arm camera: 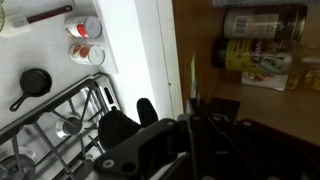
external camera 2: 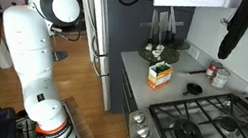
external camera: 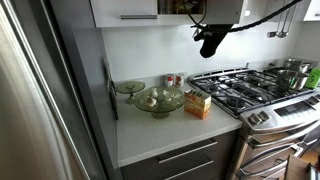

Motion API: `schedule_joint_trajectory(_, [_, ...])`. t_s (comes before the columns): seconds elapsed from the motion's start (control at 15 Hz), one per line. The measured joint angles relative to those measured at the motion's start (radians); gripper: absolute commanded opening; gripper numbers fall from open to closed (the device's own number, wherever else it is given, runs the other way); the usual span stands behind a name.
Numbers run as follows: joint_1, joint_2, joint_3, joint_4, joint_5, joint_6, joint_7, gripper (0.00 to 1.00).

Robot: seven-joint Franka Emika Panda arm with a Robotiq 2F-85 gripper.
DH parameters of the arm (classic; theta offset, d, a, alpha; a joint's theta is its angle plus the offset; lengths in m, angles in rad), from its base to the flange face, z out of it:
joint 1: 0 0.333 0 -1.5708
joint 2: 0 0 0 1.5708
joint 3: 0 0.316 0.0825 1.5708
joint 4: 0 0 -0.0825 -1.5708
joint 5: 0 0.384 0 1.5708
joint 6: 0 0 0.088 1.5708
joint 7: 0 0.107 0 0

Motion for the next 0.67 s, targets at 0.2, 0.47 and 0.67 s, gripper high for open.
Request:
schedule_joint_trajectory(0.2, [-0.006,0.024,-0.001,0.007,0.015,0.049,0.008,0.0])
schedule_joint_trajectory(0.47, [-0.021,0.061,-0.005,0.022,0.041,0.116,0.027,0.0])
schedule_joint_trajectory(0.67, [-0.041,0.083,-0.011,0.036,0.068,0.156,0.039,0.0])
